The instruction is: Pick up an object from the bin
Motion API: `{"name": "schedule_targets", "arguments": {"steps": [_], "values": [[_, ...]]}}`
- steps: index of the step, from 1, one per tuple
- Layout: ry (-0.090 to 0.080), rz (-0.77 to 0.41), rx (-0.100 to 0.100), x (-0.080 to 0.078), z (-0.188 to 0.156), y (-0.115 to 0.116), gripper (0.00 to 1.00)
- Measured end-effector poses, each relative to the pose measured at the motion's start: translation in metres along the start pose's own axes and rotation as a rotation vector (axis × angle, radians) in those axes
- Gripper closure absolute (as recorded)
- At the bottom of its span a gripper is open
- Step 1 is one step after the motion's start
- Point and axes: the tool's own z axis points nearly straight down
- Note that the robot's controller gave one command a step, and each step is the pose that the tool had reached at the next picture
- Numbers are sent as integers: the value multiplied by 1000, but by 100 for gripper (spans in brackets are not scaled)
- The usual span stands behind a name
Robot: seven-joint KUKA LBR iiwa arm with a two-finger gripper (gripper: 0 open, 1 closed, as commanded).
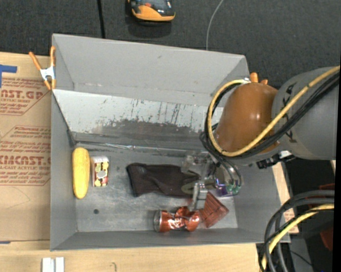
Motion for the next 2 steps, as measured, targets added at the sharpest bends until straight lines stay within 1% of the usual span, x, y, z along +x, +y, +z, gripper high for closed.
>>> {"name": "schedule_targets", "arguments": {"steps": [1, 2], "values": [[-8, 0, 0, -2, -5, 0, 100], [-8, 0, 0, -2, -5, 0, 0]]}}
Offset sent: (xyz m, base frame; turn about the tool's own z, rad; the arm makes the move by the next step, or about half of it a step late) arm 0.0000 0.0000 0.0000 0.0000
